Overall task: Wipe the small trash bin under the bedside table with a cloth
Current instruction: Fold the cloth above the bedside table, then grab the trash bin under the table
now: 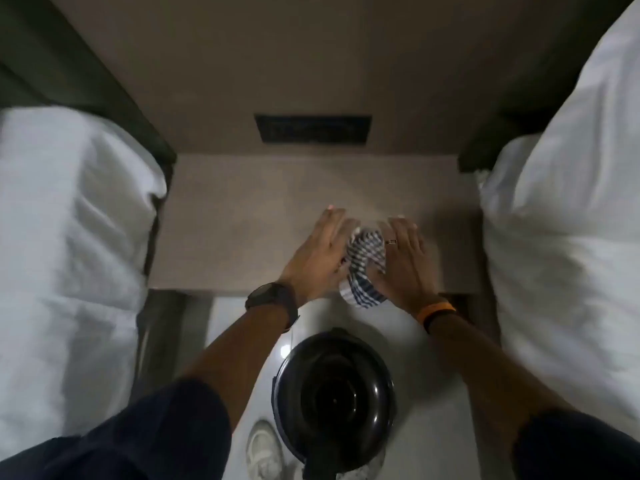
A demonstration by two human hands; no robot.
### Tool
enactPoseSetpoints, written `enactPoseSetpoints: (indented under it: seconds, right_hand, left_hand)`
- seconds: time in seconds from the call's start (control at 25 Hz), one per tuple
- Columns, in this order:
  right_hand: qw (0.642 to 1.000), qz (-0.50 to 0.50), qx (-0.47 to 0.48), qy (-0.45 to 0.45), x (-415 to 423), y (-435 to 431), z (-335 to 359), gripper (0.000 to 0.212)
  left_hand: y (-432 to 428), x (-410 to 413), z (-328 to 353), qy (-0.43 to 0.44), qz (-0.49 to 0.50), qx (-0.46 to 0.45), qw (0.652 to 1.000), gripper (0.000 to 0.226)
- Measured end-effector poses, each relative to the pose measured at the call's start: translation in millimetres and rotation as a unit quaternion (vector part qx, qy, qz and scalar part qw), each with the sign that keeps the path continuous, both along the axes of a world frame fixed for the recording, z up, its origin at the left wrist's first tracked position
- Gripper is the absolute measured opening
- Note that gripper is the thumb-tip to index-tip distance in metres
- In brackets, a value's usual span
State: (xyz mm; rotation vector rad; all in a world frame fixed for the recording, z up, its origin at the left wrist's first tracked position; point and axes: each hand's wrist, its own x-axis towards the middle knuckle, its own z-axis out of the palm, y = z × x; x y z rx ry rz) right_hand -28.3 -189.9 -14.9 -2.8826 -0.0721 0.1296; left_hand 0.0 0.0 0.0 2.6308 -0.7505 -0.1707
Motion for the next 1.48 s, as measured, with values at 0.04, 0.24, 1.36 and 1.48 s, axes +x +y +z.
enactPoseSetpoints:
  seconds: [0.04,0.24,1.36,1.48]
  right_hand:
    - [1.0,0.013,0.016,0.013,-3,3,-33,0.079]
    - [0.997,0.039,0.02,0.062,-15,11,-135,0.07]
    - [0.729,-0.478,0.49,-0.006,-324,-20,-162,0.045]
    - [0.692,-0.509,0.512,0.002,-332,-16,-166,0.045]
  left_hand:
    - [-4,-3,-31,0.025,-0.018,0.005,1.0,0.078]
    - [-24,-9,-123,0.161,0.009,-0.037,0.986,0.061]
    - [-31,-317,-200,0.164,0.074,0.188,0.966,0.139]
    - [11,-280,-188,0.215,0.167,0.123,0.954,0.148]
